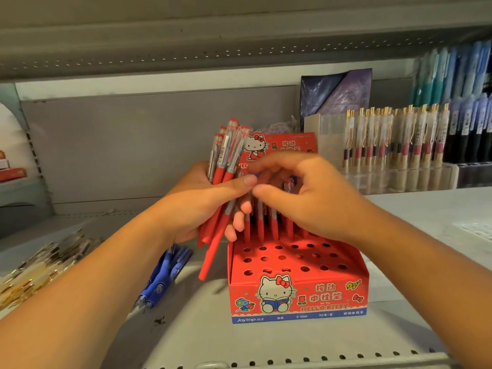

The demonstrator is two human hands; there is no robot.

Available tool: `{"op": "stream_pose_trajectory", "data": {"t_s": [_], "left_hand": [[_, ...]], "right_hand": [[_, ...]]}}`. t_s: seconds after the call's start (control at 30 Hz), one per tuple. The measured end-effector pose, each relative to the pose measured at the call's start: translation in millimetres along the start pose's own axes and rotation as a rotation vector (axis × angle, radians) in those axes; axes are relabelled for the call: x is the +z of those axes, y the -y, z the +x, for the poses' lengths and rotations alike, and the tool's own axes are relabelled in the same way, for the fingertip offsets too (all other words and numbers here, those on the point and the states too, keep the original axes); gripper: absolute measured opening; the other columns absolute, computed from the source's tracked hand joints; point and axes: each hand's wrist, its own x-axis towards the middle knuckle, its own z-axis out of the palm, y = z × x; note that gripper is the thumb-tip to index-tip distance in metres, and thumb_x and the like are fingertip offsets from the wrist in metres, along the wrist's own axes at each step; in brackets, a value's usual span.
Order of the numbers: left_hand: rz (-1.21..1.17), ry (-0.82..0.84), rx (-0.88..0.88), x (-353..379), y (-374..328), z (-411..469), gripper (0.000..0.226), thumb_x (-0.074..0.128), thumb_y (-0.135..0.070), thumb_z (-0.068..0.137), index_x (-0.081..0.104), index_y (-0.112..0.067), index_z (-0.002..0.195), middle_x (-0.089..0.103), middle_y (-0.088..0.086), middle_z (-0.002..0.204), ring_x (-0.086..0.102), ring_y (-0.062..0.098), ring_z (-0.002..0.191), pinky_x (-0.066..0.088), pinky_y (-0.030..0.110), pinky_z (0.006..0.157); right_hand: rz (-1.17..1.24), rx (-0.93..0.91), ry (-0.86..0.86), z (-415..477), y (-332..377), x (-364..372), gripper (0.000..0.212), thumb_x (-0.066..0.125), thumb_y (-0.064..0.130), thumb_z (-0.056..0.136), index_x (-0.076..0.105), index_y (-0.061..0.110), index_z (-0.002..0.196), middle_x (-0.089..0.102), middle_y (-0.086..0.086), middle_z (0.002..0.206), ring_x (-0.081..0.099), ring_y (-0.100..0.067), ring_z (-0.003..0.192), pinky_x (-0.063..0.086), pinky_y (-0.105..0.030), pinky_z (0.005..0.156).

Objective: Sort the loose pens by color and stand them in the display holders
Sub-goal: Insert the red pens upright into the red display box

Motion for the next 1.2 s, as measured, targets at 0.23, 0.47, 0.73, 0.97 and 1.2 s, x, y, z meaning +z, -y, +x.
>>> {"op": "stream_pose_trajectory", "data": {"t_s": [0.23, 0.47, 0.73, 0.97, 1.2], "left_hand": [[-0.022, 0.046, -0.005, 0.7, 1.1, -0.7, 0.022, 0.073, -0.038, 0.067, 0.07, -0.016, 0.072, 0.056, 0.014, 0.05, 0.059, 0.021, 0.037, 0.049, 0.025, 0.038], [0.017, 0.047, -0.045, 0.2, 3.0, 1.0, 0.027, 0.07, -0.047, 0.069, 0.072, -0.021, 0.062, 0.062, 0.01, 0.053, 0.062, 0.021, 0.04, 0.052, 0.028, 0.042], [-0.009, -0.018, 0.002, -4.7, 5.3, 6.7, 0.037, 0.067, -0.052, 0.068, 0.072, -0.019, 0.084, 0.072, 0.009, 0.072, 0.069, 0.024, 0.054, 0.055, 0.032, 0.045], [0.02, -0.157, 0.024, -8.5, 5.6, 10.0, 0.042, 0.062, -0.048, 0.072, 0.052, -0.008, 0.068, 0.056, 0.003, 0.053, 0.059, 0.019, 0.04, 0.049, 0.025, 0.038], [-0.054, -0.168, 0.045, -11.9, 7.6, 13.3, 0.043, 0.063, -0.051, 0.074, 0.044, -0.013, 0.066, 0.041, 0.0, 0.054, 0.034, 0.011, 0.035, 0.036, 0.022, 0.037]], "right_hand": [[0.073, -0.016, -0.032, -0.8, -4.3, 15.3, 0.037, 0.083, 0.026, 0.075, 0.061, 0.03, 0.104, 0.069, 0.005, 0.089, 0.065, -0.016, 0.08, 0.051, -0.037, 0.078], [0.283, 0.031, -0.01, 1.6, -4.6, 12.5, 0.025, 0.08, 0.003, 0.075, 0.064, 0.014, 0.091, 0.07, 0.002, 0.081, 0.066, -0.005, 0.071, 0.052, -0.017, 0.071], [0.667, 0.26, -0.117, 8.2, -8.0, 10.2, 0.01, 0.064, 0.001, 0.09, 0.061, 0.01, 0.091, 0.07, -0.009, 0.083, 0.068, -0.021, 0.077, 0.057, -0.027, 0.076], [0.728, 0.248, -0.361, 12.0, -10.1, 5.8, 0.021, 0.061, -0.003, 0.092, 0.051, 0.013, 0.102, 0.069, 0.002, 0.061, 0.069, -0.015, 0.055, 0.057, -0.026, 0.052], [0.401, 0.162, -0.357, 9.8, -20.2, 10.7, 0.032, 0.066, -0.003, 0.088, 0.051, 0.025, 0.089, 0.063, -0.014, 0.079, 0.071, -0.027, 0.062, 0.058, -0.036, 0.051]]}}
